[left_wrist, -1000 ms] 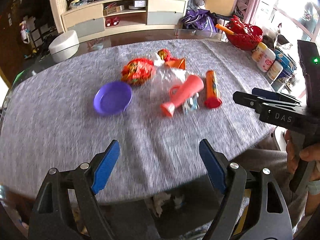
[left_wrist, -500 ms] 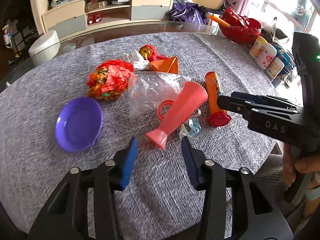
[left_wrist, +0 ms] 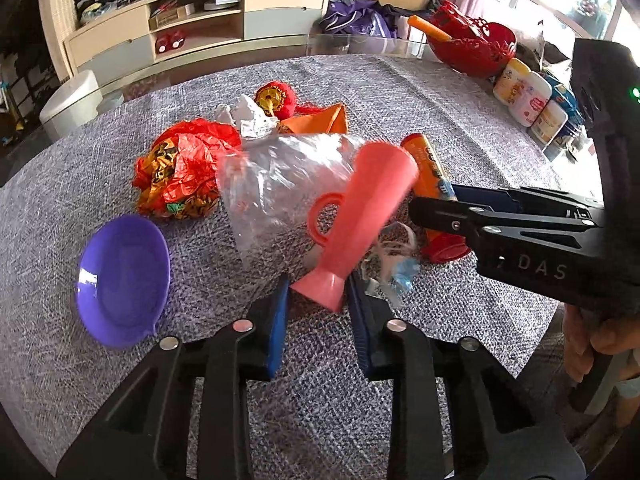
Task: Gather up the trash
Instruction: 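Grasp the pink plastic cup with the left tool while the right tool grasps the orange M&M's tube, then lower both tools to the grey bin and open them to release the cup and tube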
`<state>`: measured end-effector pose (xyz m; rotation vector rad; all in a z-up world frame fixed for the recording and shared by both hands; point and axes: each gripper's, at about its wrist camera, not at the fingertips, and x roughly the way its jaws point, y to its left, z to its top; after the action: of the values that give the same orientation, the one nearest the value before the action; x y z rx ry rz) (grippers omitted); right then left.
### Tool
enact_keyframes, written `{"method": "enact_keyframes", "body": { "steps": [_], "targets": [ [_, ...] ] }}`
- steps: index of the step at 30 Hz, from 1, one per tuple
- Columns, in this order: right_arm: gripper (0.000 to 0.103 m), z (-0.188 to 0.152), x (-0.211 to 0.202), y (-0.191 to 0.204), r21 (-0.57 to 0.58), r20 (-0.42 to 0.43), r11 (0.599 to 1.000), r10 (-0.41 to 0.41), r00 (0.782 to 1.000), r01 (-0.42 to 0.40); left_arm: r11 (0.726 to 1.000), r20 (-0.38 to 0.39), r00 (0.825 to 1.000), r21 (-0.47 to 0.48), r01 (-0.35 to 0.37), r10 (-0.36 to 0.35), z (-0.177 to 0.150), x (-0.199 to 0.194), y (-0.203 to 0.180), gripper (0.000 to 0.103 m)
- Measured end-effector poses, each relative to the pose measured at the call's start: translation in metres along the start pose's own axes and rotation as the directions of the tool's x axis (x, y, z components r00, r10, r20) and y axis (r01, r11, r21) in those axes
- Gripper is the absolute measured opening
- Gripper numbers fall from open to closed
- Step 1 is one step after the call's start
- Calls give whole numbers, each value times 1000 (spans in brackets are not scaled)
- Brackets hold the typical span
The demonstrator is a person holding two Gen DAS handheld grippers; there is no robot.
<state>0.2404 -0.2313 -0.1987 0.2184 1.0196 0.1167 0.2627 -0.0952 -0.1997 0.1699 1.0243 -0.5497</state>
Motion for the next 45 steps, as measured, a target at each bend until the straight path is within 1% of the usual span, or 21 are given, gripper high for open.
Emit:
{"method": "enact_keyframes", "body": {
  "steps": [2,3,5,7,10,15,20,26,30,34,39,43,45],
  "targets": [
    [42,-2,0,2,-13,3,1000,-4,1000,4,1000,0,1000,15,-6,6,-1,0,-2,24],
    [39,-2,0,4,-17,1,1000,2,1000,-2,1000,-1,1000,20,-10,10,-2,-1,-3,24],
    [36,-3,-1,7,-25,-2,1000,4,1000,-4,999,0,1000,23,-23,23,-5,-3,-3,24],
    [33,-6,-4,7,-26,-1,1000,10,1000,-10,999,1,999,19,-32,32,-9,-6,-2,24],
    [31,-12,-10,5,-29,2,999,17,1000,-17,999,14,999,2,-46,46,-15,-17,3,24],
    [31,-11,-37,4,-26,63,999,20,998,-19,997,57,996,-24,-67,68,-19,-45,5,24],
    [30,-18,-73,11,-47,119,999,20,993,-15,997,102,991,-21,-80,82,-27,-78,-5,24],
    [30,-43,-110,28,-104,147,995,15,989,0,994,145,984,-49,-96,102,-50,-122,-18,24],
    [30,-61,-128,37,-124,151,992,30,988,-11,992,141,984,-72,-102,111,-76,-142,-30,24],
    [30,-89,-142,44,-142,138,989,54,989,-34,992,134,986,-96,-87,99,-105,-154,-38,24],
    [30,-124,-145,53,-157,99,986,71,993,-55,990,106,991,-121,-70,83,-138,-154,-49,24],
    [30,-155,-138,60,-161,52,984,83,995,-73,989,76,995,-137,-60,71,-163,-148,-55,24],
    [30,-164,-133,62,-156,31,985,85,996,-79,987,58,996,-150,-59,68,-175,-142,-56,24]
  ]
}}
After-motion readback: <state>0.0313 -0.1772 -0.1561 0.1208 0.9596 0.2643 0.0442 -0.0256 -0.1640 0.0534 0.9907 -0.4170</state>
